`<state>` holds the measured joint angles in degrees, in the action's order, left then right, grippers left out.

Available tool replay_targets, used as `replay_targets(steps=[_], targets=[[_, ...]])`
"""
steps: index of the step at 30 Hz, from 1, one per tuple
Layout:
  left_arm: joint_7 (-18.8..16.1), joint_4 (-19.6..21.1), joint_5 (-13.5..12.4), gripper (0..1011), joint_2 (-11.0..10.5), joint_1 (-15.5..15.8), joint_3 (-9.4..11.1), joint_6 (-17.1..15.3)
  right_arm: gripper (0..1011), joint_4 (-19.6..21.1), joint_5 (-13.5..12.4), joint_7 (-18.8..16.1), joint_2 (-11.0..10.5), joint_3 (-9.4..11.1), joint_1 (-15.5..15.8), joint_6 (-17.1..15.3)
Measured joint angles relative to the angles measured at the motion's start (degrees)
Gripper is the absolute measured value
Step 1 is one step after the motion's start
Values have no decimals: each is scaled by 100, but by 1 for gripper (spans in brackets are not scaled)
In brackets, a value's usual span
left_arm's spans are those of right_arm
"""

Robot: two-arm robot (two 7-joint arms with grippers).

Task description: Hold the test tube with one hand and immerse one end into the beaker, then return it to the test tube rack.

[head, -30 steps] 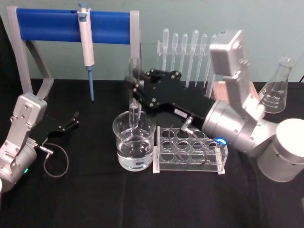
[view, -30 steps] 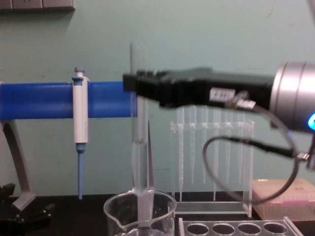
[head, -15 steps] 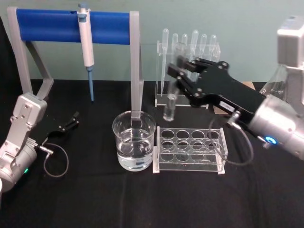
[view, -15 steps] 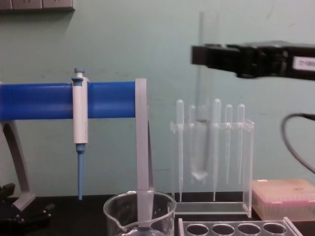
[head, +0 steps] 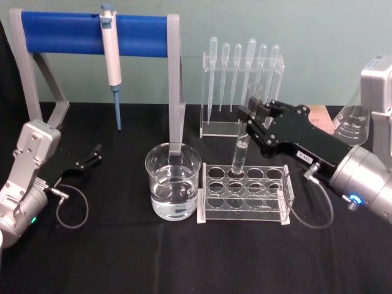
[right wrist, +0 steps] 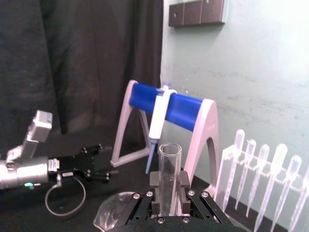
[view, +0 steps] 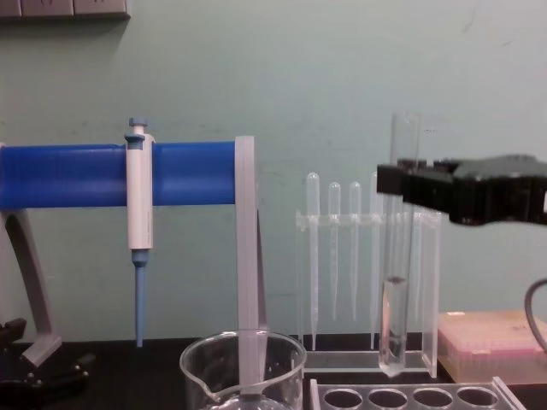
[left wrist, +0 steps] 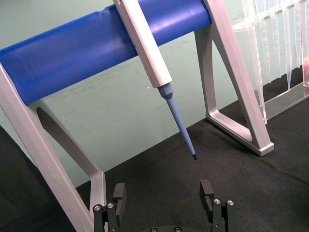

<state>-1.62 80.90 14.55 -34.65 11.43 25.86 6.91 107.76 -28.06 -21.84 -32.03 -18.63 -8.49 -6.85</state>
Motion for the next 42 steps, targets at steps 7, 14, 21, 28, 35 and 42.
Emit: replay_targets(steps=[7,14,21,28,35,42], targets=[[0,0,0,1000,0,0,0,0,224,-158,102,39,70,-48,108,69],[0,0,0,1000,0,0,0,0,224,-242,193,48,114,-68,199,123],[0,0,0,1000,0,0,0,0,224,-345,316,42,176,-71,247,268],[0,0,0,1000,0,0,0,0,224,-420,441,-18,227,-66,270,446],[0,0,0,1000,0,0,0,0,224,-483,495,-39,298,-53,306,471],[0,0,0,1000,0,0,0,0,224,-633,594,-65,376,-84,371,580]])
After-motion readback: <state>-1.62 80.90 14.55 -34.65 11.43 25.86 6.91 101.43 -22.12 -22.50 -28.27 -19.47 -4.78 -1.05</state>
